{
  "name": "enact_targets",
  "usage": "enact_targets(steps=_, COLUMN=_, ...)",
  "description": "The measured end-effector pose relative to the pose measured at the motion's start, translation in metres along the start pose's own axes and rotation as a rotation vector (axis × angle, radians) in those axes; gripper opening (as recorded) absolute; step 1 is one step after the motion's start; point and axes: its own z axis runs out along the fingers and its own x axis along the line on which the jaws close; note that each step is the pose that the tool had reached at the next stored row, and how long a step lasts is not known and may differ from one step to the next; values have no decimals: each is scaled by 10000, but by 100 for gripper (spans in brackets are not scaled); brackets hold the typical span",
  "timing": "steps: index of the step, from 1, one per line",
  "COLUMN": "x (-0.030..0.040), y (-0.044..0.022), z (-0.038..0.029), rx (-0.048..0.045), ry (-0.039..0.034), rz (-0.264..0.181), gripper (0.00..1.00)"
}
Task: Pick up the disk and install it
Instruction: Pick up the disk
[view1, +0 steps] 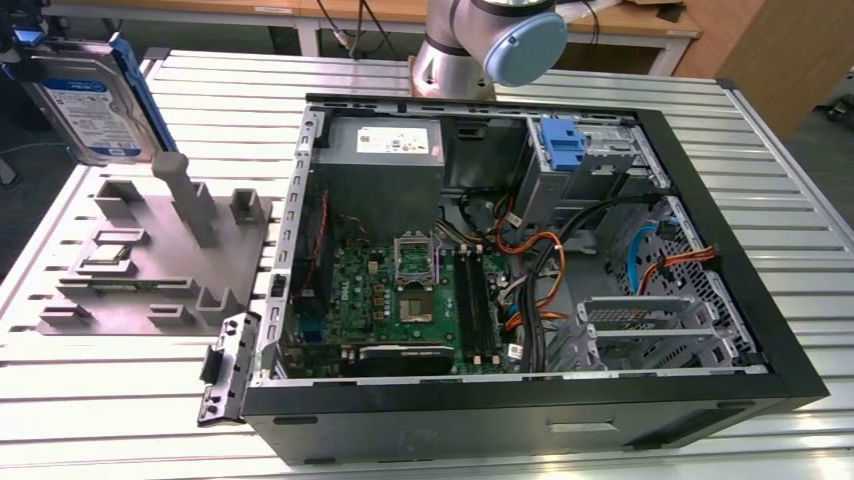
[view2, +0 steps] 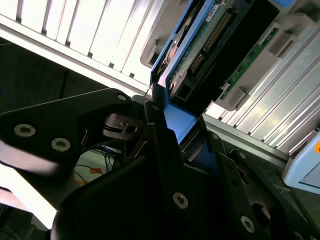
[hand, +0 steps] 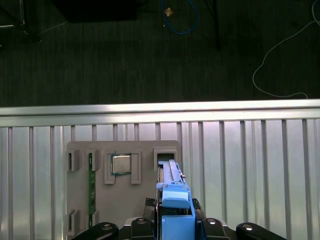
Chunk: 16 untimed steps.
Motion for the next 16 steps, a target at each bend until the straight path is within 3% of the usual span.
enact_targets(steps=16, x=-1, y=1, z=-44, rx=0, ry=0, rz=0, gripper=36)
